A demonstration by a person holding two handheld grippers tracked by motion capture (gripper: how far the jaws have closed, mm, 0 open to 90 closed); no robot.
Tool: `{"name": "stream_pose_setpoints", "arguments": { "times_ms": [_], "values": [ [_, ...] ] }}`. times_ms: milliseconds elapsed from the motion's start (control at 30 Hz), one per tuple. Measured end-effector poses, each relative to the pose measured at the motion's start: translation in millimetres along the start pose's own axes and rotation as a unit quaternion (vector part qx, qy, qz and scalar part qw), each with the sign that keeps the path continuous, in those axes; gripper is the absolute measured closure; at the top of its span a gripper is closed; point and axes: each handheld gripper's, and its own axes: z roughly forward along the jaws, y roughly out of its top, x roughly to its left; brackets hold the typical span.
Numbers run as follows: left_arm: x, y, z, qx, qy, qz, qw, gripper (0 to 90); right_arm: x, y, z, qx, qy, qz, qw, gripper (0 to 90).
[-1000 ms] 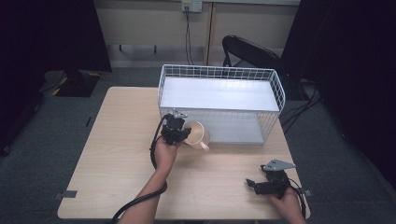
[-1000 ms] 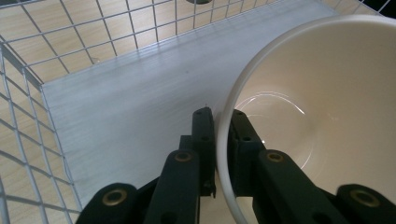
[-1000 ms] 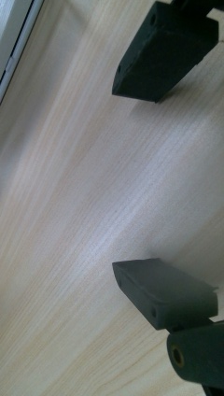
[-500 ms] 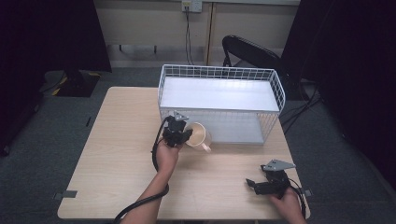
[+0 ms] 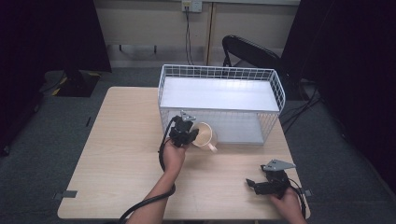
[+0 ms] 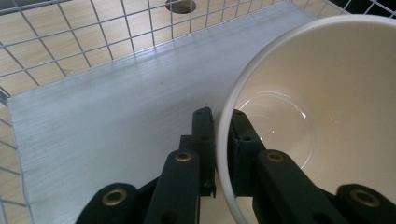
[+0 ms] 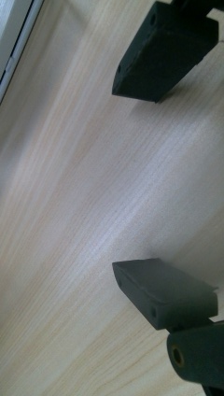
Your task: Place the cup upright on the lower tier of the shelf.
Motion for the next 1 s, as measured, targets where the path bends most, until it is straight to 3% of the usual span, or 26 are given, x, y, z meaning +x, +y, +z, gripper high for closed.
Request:
{"name": "stream_pose_setpoints", "arguments": {
  "times_ms": [600, 1000],
  "values": [
    [-6.5, -3.5, 14.5, -0.04, 0.055, 0.011, 0.9976, 83.5, 0.1, -0.1, -0.2, 0.0, 0.0, 0.001, 1.0, 12.5],
    [-2.9, -6.7, 23.1, -0.047, 0.077, 0.008, 0.9959, 83.4, 0.1, -0.2, -0.3, 0.001, 0.0, 0.001, 1.0, 12.5]
  ]
}}
